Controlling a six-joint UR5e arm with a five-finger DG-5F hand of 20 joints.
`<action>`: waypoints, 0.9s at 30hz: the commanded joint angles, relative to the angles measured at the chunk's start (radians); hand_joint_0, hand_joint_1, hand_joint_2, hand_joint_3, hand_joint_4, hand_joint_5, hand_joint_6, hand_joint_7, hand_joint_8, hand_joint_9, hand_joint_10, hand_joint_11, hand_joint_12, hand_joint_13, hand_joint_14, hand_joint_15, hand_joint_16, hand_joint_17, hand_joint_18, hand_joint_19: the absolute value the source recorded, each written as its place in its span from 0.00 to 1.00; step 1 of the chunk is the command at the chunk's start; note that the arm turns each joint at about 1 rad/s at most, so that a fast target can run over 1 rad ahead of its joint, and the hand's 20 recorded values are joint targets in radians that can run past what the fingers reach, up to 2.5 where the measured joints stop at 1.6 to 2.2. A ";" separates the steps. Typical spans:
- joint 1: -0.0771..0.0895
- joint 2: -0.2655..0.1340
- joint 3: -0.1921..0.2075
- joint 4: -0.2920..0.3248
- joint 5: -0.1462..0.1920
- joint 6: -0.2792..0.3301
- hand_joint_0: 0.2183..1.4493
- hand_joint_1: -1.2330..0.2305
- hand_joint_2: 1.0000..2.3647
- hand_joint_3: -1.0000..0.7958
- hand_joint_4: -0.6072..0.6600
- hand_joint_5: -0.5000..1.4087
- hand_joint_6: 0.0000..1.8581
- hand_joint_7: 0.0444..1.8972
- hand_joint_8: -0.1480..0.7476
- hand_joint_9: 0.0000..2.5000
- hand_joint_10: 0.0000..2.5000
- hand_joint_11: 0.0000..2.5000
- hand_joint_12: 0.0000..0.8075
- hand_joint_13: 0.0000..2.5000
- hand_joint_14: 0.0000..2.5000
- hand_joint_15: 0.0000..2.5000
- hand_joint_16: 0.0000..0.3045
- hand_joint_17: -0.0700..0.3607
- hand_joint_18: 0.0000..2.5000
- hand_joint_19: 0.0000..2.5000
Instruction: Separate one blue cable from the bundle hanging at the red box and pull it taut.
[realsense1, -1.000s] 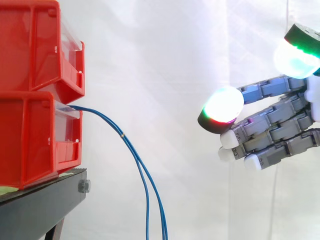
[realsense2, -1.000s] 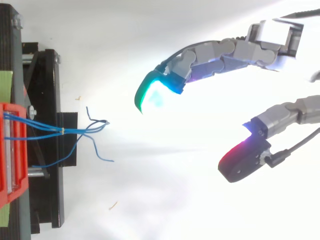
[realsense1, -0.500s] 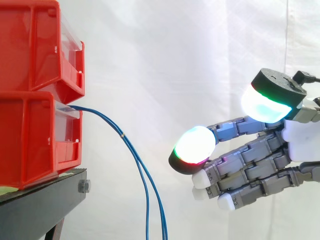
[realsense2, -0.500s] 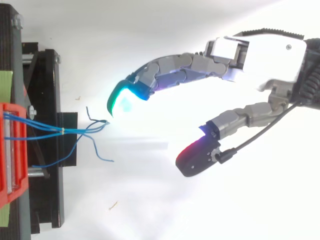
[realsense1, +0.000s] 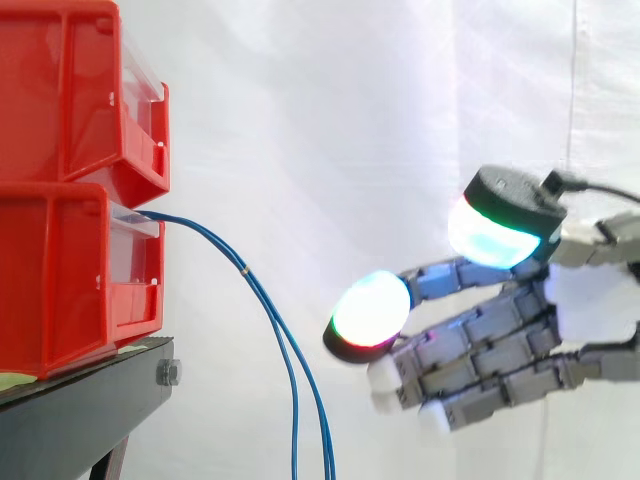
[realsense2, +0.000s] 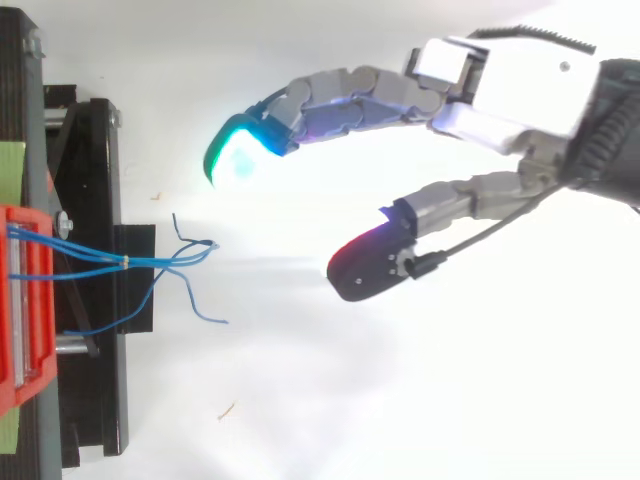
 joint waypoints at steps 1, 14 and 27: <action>0.000 -0.040 0.029 0.010 -0.005 0.019 0.18 0.37 0.00 0.28 0.59 0.14 0.27 0.38 0.43 0.19 0.00 0.11 0.34 0.10 0.00 0.04 0.12 0.36 0.08 0.08; 0.006 -0.135 0.126 0.029 -0.055 0.050 0.19 0.38 0.00 0.28 0.59 0.14 0.27 0.38 0.43 0.19 0.00 0.11 0.33 0.10 0.00 0.04 0.12 0.35 0.08 0.08; -0.002 -0.253 0.297 -0.082 -0.157 0.142 0.20 0.39 0.00 0.28 0.59 0.14 0.27 0.38 0.43 0.19 0.00 0.12 0.32 0.10 0.00 0.05 0.12 0.35 0.08 0.08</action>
